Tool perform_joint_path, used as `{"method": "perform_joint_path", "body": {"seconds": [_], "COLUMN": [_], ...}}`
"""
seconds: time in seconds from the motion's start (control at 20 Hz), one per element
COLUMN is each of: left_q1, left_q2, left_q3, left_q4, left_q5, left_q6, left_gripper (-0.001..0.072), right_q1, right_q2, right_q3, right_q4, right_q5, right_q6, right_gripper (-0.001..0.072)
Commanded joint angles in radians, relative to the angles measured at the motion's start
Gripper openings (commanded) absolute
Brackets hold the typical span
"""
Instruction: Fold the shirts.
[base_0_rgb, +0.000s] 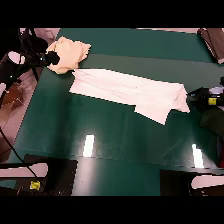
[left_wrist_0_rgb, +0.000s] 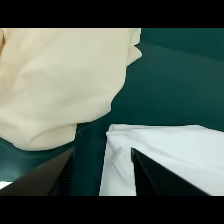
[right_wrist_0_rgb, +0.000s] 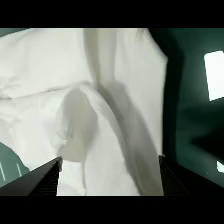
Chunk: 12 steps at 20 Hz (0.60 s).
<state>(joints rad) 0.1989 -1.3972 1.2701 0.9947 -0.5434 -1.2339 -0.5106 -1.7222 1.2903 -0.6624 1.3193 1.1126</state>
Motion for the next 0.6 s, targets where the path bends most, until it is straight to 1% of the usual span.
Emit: {"method": "perform_joint_path", "body": {"seconds": [0.0, 0.1, 0.3, 0.45, 0.55], "left_q1": [0.003, 0.003, 0.003, 0.003, 0.003], "left_q2": [0.010, 0.010, 0.011, 0.010, 0.010], "left_q3": [0.001, 0.001, 0.002, 0.001, 0.001], "left_q4": [0.001, 0.000, 0.000, 0.000, -0.001], "left_q5": [-0.037, -0.036, -0.045, -0.052, -0.051], "left_q6": [0.013, 0.013, 0.031, 0.035, 0.038], "left_gripper": [0.0432, 0.0415, 0.0415, 0.0415, 0.0415], "right_q1": [0.022, 0.035, 0.056, 0.064, 0.074], "right_q2": [-0.071, -0.095, -0.102, -0.103, -0.103], "right_q3": [0.097, 0.144, 0.156, 0.154, 0.154], "right_q4": [-0.034, -0.101, -0.160, -0.136, -0.074], "right_q5": [0.057, 0.069, 0.032, 0.025, 0.026], "right_q6": [-0.010, 0.007, 0.018, 0.011, -0.013], "right_gripper": [0.0716, 0.0716, 0.0717, 0.0717, 0.0718]}}
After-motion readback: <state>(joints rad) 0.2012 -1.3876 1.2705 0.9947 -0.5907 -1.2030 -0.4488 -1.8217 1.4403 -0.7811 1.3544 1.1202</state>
